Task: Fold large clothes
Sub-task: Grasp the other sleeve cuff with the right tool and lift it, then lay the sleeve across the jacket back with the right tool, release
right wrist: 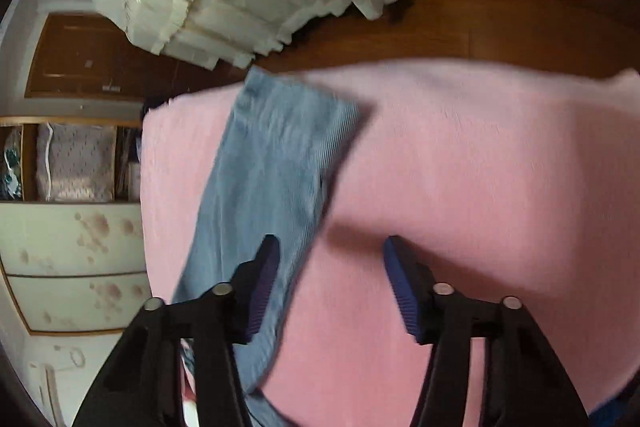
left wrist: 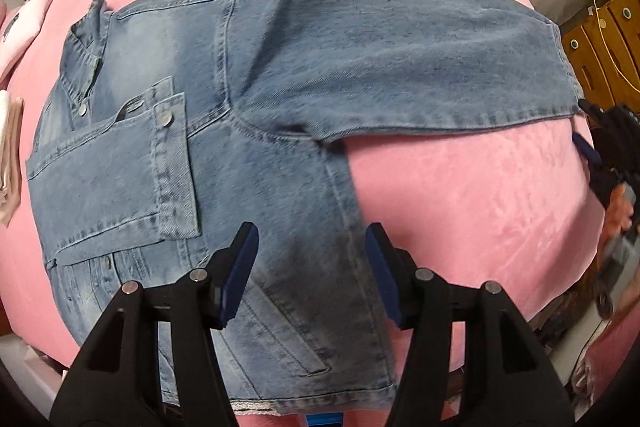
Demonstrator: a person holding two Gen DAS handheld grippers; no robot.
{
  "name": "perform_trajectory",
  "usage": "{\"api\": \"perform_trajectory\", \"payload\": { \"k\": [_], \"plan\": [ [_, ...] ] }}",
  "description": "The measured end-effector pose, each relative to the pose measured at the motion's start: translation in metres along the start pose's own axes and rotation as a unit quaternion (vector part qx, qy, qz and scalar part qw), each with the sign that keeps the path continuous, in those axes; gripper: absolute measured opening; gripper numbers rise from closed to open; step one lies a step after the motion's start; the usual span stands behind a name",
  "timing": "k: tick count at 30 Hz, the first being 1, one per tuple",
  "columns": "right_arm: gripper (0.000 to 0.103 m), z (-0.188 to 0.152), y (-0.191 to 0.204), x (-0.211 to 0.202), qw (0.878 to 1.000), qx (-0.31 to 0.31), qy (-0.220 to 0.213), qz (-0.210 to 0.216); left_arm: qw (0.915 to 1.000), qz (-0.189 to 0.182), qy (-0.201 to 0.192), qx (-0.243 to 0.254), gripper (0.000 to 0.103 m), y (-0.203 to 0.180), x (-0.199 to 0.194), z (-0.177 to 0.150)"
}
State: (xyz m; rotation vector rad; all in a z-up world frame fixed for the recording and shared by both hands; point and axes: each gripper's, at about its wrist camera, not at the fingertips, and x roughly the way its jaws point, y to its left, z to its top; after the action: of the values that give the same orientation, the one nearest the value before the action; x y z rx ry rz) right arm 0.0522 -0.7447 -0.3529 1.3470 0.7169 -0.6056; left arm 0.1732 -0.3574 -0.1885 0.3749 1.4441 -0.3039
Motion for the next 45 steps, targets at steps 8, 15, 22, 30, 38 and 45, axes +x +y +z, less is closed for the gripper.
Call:
{"api": "perform_trajectory", "payload": {
  "k": [8, 15, 22, 30, 38, 45],
  "plan": [
    [0.013, 0.065, -0.020, 0.000, 0.997, 0.059, -0.044, 0.031, 1.0000, -0.005, -0.003, -0.003, 0.053, 0.009, 0.005, 0.007],
    [0.005, 0.060, 0.009, -0.023, 0.994, 0.029, -0.106, 0.005, 0.9995, -0.013, -0.015, -0.026, 0.053, 0.051, -0.002, 0.002],
    [0.004, 0.030, 0.062, -0.101, 0.986, 0.008, -0.169, 0.010, 0.9973, -0.020, -0.044, -0.055, 0.053, 0.121, -0.013, -0.009],
    [0.004, -0.063, 0.212, -0.181, 0.951, -0.155, -0.267, 0.029, 0.9947, -0.021, -0.065, -0.078, 0.053, 0.222, -0.025, -0.044],
    [0.004, -0.208, 0.380, -0.170, 0.894, -0.360, -0.249, 0.099, 0.9914, -0.015, -0.066, -0.112, 0.053, 0.325, -0.023, -0.084],
    [0.004, -0.344, 0.431, -0.073, 0.868, -0.464, -0.129, 0.120, 0.9852, -0.029, -0.063, -0.157, 0.053, 0.380, -0.013, -0.115]
  ]
}}
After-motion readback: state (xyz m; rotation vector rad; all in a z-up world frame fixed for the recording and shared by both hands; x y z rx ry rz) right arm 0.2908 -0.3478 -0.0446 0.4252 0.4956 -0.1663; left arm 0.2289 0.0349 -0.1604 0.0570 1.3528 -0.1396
